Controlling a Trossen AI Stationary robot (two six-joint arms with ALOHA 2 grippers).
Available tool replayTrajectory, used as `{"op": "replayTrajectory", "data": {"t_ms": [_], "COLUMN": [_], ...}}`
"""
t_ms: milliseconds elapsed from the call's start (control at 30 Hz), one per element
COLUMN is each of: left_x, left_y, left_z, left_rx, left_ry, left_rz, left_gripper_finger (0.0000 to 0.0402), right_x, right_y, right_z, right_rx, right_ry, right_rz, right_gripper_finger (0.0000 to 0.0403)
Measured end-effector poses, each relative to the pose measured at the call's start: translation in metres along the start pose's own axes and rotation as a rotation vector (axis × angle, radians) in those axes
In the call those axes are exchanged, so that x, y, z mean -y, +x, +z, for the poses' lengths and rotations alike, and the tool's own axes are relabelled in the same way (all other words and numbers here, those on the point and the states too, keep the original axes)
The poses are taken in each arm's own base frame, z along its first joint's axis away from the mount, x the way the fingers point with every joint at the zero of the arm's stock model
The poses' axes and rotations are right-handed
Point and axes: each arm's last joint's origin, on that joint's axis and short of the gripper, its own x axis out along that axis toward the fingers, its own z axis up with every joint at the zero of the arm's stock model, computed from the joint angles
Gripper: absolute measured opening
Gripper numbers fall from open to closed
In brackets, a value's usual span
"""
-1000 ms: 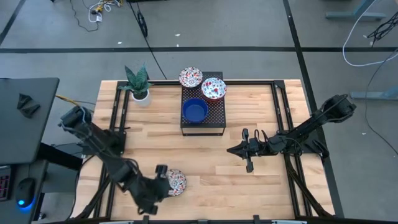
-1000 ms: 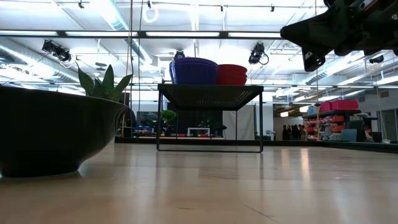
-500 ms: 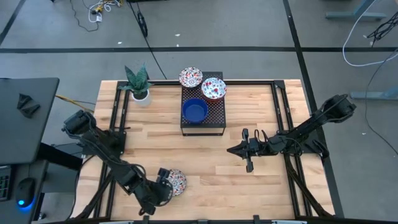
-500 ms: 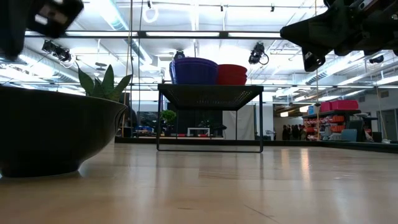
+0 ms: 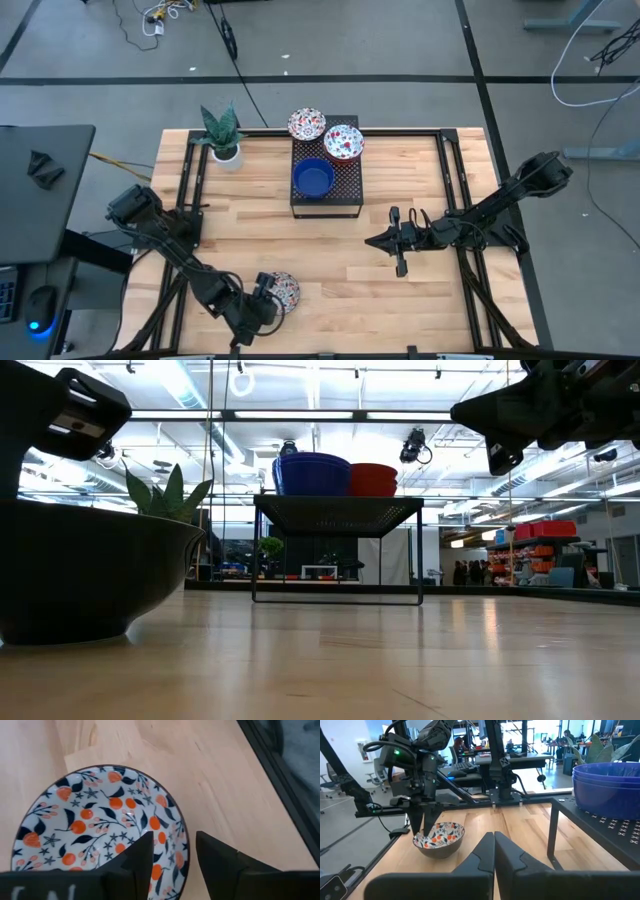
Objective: Pick & Place Mini bowls
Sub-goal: Stack the orange patterned bowl on top of the other orange patterned bowls on the shelf
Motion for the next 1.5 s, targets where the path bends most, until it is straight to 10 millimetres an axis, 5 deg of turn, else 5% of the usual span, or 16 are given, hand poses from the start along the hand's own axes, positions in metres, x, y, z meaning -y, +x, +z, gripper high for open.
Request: {"op": "replayTrajectory", "data": {"t_ms": [333, 833, 1267, 1500], "left_x": [-0.0009, -0.0065, -0.0061, -0.0075], "left_y": [-0.0001, 0.0054, 0.0084, 0.0086], "left_z": [-0.0019, -0.0012, -0.0002, 0.0006], "left_rx": [-0.016, -0.057, -0.033, -0.028], "left_ry": [0.007, -0.04, -0.042, -0.047], "left_rz": [0.017, -0.046, -0.02, -0.01], "left_gripper_finger": [0.0113, 0.0144, 0.0098, 0.0042], "right_x": [0.0, 0.0001, 0.0002, 0.0002], "right_y": [0.0, 0.0, 0.0, 0.0], "right_z": [-0.0004, -0.0017, -0.0021, -0.0021], "right_rx": [-0.004, -0.016, -0.021, -0.021], "right_ry": [-0.003, -0.008, -0.01, -0.01], "right_rz": [0.0, -0.001, -0.001, -0.001], "right_gripper_finger": [0.0007, 0.0008, 0.0009, 0.0009]}}
